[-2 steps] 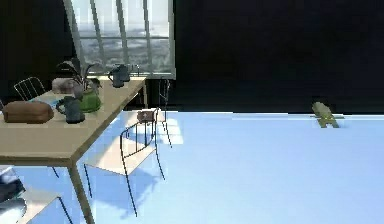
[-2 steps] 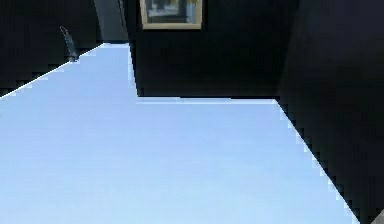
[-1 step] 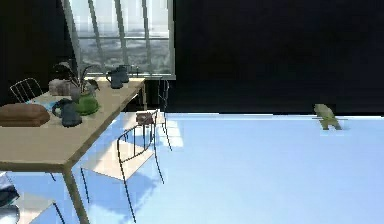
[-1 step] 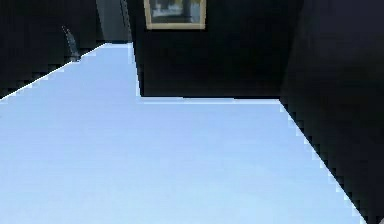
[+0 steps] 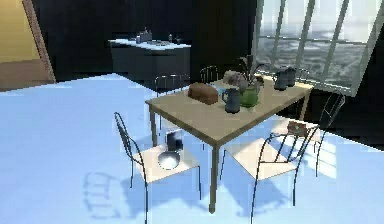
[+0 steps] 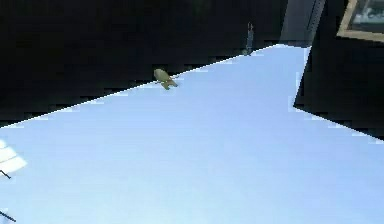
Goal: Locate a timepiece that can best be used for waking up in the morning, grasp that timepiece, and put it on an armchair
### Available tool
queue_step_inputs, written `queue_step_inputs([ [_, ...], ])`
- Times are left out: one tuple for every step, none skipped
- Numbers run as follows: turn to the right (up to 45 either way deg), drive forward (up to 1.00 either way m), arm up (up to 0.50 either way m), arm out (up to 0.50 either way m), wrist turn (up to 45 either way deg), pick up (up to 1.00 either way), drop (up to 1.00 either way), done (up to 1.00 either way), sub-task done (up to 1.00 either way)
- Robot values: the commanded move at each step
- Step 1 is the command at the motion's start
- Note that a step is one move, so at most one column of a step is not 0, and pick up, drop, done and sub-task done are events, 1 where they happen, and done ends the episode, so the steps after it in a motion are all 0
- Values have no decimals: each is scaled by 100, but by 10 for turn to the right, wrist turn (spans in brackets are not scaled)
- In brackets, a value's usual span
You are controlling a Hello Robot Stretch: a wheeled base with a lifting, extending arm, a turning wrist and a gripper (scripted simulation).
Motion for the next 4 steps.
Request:
queue_step_inputs([
  [-270, 0, 0, 0, 0, 0, 0, 0, 0],
  [0, 45, 0, 0, 0, 0, 0, 0, 0],
  [-210, 0, 0, 0, 0, 0, 0, 0, 0],
  [0, 100, 0, 0, 0, 0, 0, 0, 0],
])
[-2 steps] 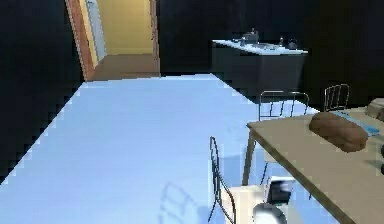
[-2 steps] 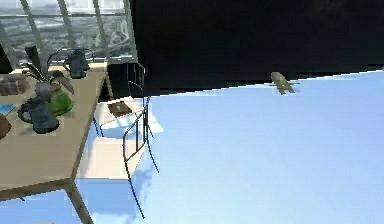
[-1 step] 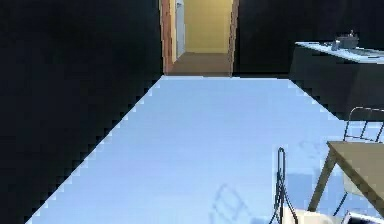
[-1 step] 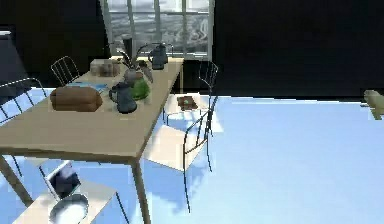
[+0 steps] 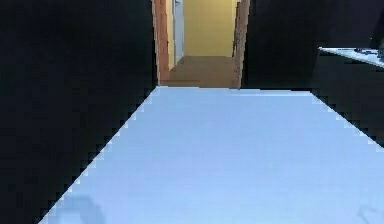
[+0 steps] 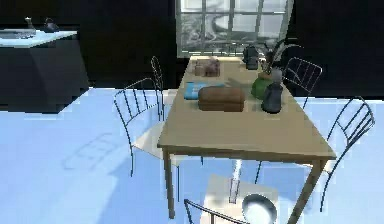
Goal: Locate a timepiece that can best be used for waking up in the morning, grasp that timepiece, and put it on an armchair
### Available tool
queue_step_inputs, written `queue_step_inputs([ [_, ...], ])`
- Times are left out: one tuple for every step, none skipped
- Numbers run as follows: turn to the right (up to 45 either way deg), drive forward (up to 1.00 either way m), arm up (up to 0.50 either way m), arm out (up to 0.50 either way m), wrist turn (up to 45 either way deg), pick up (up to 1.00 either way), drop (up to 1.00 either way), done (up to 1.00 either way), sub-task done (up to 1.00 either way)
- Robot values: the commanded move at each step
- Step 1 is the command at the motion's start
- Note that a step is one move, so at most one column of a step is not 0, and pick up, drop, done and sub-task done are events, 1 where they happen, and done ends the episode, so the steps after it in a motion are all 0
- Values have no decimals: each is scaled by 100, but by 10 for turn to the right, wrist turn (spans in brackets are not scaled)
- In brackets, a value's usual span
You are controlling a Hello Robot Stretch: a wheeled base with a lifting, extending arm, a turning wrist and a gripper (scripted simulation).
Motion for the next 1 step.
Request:
queue_step_inputs([
  [0, 100, 0, 0, 0, 0, 0, 0, 0],
])
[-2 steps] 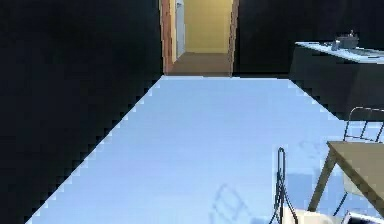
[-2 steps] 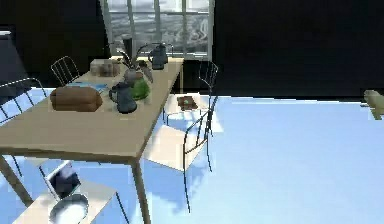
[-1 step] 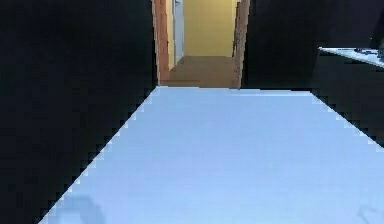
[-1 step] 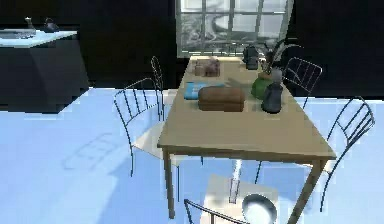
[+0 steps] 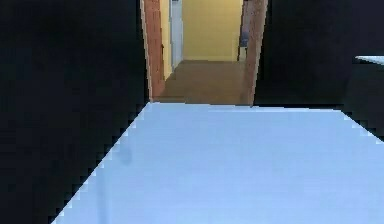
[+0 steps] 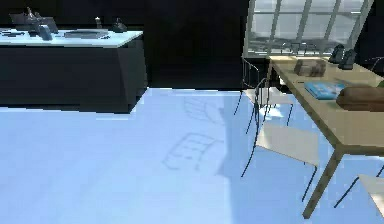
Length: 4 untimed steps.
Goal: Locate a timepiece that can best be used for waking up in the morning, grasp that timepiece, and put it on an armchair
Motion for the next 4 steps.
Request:
queue_step_inputs([
  [0, 100, 0, 0, 0, 0, 0, 0, 0],
  [0, 100, 0, 0, 0, 0, 0, 0, 0],
  [0, 100, 0, 0, 0, 0, 0, 0, 0],
  [0, 100, 0, 0, 0, 0, 0, 0, 0],
])
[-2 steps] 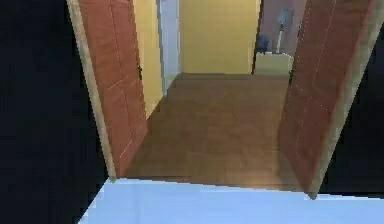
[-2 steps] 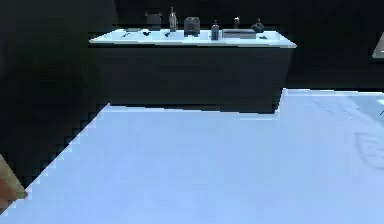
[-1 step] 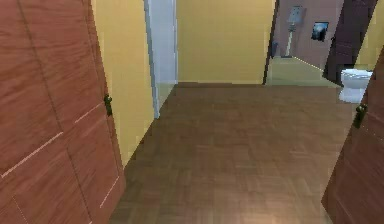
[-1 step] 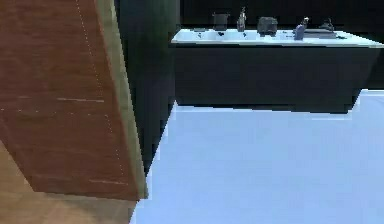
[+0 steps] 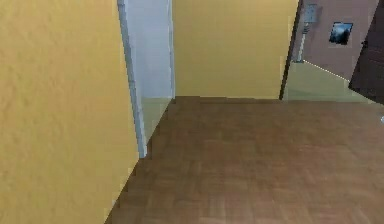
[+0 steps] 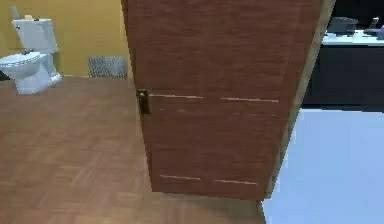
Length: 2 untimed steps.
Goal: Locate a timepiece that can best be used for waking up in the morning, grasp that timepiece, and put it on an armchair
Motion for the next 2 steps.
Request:
queue_step_inputs([
  [0, 100, 0, 0, 0, 0, 0, 0, 0],
  [-30, 0, 0, 0, 0, 0, 0, 0, 0],
])
